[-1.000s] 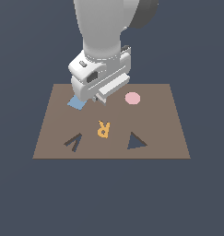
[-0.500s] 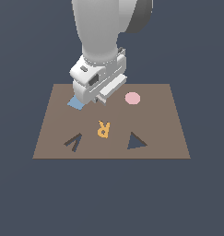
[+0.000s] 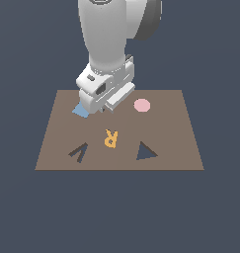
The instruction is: Insert a designated object into the corresponding slot on a board.
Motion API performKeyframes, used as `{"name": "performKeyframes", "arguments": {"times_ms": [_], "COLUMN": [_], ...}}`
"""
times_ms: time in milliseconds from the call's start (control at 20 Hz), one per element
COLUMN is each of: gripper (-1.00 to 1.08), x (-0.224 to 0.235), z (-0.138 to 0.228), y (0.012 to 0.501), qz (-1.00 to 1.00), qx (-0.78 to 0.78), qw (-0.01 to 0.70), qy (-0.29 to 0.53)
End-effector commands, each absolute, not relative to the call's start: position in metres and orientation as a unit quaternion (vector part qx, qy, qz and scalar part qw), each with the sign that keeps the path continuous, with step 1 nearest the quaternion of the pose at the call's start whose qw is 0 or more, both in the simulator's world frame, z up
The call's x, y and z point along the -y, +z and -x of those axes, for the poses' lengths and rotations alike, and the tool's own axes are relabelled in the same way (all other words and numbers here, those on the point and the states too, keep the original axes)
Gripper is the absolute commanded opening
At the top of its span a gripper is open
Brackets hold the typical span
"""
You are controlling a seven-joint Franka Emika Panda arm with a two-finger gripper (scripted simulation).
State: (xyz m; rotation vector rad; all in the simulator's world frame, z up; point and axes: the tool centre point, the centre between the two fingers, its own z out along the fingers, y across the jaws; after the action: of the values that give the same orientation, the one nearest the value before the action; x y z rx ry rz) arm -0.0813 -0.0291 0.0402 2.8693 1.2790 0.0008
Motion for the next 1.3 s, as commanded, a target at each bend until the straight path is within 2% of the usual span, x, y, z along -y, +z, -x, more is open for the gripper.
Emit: {"name": "performKeyframes", "arguments": {"times_ms": [0,150,200,1250], "gripper": [1.0,1.0,-1.0,-1.0], "x": [0.0291,0.0292,0.0292,0.0289], "z": [0.0818,0.0819,0.0819,0.075], "y": [0.033,0.0299,0.0299,0.0337], "qz": [-0.913,-0.913,-0.913,-0.907], "qx": [-0.408,-0.408,-0.408,-0.421], "qw": [0.0,0.0,0.0,0.0], "qy": [0.0,0.0,0.0,0.0]}}
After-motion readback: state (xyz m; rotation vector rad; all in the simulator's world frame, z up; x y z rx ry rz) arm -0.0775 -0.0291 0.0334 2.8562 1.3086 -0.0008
